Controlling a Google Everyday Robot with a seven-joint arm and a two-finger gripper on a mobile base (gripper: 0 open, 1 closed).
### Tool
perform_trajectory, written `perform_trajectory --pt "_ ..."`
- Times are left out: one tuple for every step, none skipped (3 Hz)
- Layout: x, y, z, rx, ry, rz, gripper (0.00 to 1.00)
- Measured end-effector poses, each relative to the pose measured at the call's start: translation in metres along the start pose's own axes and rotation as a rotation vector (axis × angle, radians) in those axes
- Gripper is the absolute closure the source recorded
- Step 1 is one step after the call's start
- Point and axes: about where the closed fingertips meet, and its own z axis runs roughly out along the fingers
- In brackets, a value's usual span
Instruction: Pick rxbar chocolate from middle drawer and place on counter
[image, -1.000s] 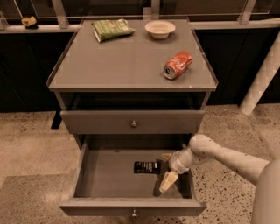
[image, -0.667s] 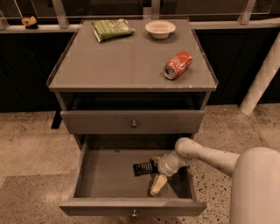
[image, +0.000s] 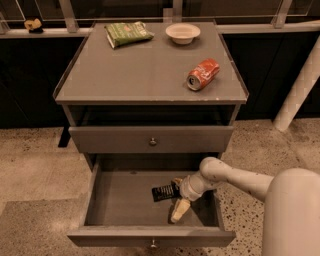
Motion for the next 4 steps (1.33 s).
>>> perform_trajectory --pt "-0.001 0.000 -0.001 0.000 0.000 0.000 0.00" --pt "-0.013 -0.024 -0.008 0.097 -0.057 0.057 0.00" --pt "-0.013 -0.024 -0.008 0.097 -0.057 0.057 0.00" --pt "-0.018 -0.040 0.018 0.159 -0.075 0.059 0.00"
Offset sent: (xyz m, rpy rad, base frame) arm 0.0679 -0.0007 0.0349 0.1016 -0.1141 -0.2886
